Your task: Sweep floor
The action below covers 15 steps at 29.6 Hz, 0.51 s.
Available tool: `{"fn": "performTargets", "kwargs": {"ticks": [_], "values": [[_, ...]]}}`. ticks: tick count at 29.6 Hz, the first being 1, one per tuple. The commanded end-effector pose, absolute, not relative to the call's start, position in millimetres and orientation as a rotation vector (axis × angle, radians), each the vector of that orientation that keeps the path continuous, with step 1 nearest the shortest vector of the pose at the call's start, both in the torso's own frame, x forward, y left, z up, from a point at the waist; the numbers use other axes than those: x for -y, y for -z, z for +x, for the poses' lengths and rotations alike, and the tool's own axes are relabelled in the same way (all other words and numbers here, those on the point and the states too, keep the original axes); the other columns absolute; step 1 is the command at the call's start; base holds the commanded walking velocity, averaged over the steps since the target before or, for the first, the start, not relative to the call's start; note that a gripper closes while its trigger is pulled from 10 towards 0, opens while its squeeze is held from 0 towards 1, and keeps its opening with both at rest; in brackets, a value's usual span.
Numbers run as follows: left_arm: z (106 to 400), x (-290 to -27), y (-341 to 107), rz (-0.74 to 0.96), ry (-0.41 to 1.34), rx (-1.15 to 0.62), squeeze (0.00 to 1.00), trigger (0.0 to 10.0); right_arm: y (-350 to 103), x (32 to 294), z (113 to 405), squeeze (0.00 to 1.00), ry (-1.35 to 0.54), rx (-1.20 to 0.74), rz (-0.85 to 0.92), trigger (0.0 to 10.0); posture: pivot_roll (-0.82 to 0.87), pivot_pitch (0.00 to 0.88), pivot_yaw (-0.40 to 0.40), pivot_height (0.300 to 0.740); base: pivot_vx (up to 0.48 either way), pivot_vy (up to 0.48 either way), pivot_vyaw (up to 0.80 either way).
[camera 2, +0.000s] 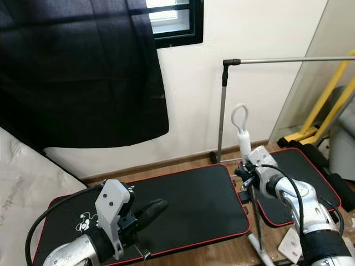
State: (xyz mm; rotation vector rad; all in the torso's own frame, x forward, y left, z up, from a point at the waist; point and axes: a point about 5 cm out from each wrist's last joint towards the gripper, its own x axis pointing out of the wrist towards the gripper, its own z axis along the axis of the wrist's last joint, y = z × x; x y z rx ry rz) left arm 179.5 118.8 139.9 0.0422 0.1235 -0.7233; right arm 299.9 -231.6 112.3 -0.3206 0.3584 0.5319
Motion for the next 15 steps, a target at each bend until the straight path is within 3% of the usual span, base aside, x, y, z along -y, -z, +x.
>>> {"fn": "performTargets", "kwargs": {"ticks": [1,5,6,7,9,10,15], "values": [[180,-119,-138,0.045,0.732,-0.127,0.00,10.0,-118,227,300,0.00,-0.556,-0.349,-0.293,0.0,-0.06,0.046,-0.051,0.740,0.000,0.000,0.00],[181,-119,-137,0.046,0.729,-0.126,0.00,10.0,-128,221,300,0.00,-0.591,-0.340,-0.238,0.0,-0.06,0.038,-0.053,0.740,0.000,0.000,0.00],[181,-119,-137,0.047,0.728,-0.126,0.00,10.0,-131,221,300,0.00,-0.602,-0.344,-0.230,4.5,-0.06,0.029,-0.052,0.740,0.000,0.000,0.00],[181,-119,-137,0.045,0.727,-0.125,0.00,10.0,-134,220,298,0.00,-0.631,-0.348,-0.234,6.0,-0.06,0.029,-0.052,0.740,0.000,0.000,0.00],[182,-119,-137,0.044,0.726,-0.125,0.00,10.0,-137,219,296,0.00,-0.651,-0.354,-0.237,6.0,-0.06,0.029,-0.052,0.740,0.000,0.000,0.00],[184,-119,-137,0.033,0.713,-0.121,0.00,10.0,-145,218,293,0.00,-0.712,-0.355,-0.246,10.0,-0.07,0.017,-0.051,0.740,0.000,0.000,0.00],[191,-120,-138,0.010,0.663,-0.119,0.00,10.0,-152,217,287,0.00,-0.765,-0.381,-0.238,10.0,-0.07,0.015,-0.048,0.740,0.000,0.000,0.00]]}}
